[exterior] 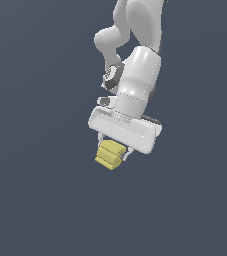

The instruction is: Pick up the object and move it to a goal position.

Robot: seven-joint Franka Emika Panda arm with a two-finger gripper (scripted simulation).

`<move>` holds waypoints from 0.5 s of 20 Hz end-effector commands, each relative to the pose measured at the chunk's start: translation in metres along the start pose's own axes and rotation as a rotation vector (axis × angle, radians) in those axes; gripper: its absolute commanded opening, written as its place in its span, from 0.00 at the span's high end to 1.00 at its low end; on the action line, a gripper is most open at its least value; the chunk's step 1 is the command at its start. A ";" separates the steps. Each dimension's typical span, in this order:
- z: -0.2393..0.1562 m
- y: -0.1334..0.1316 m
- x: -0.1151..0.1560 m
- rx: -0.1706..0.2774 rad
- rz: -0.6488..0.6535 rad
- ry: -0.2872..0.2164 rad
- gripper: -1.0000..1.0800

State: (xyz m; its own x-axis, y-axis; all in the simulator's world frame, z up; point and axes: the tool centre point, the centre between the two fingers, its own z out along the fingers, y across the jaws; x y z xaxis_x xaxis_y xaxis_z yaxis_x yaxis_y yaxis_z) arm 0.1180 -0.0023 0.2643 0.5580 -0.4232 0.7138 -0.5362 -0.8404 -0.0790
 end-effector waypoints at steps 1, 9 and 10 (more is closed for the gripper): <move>-0.009 -0.007 0.012 -0.002 0.017 0.044 1.00; -0.041 -0.027 0.050 -0.013 0.072 0.188 1.00; -0.045 -0.029 0.055 -0.014 0.079 0.207 1.00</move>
State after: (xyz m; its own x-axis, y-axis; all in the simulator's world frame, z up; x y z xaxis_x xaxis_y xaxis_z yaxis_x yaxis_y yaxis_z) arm 0.1342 0.0116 0.3265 0.4010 -0.4115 0.8184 -0.5775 -0.8071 -0.1228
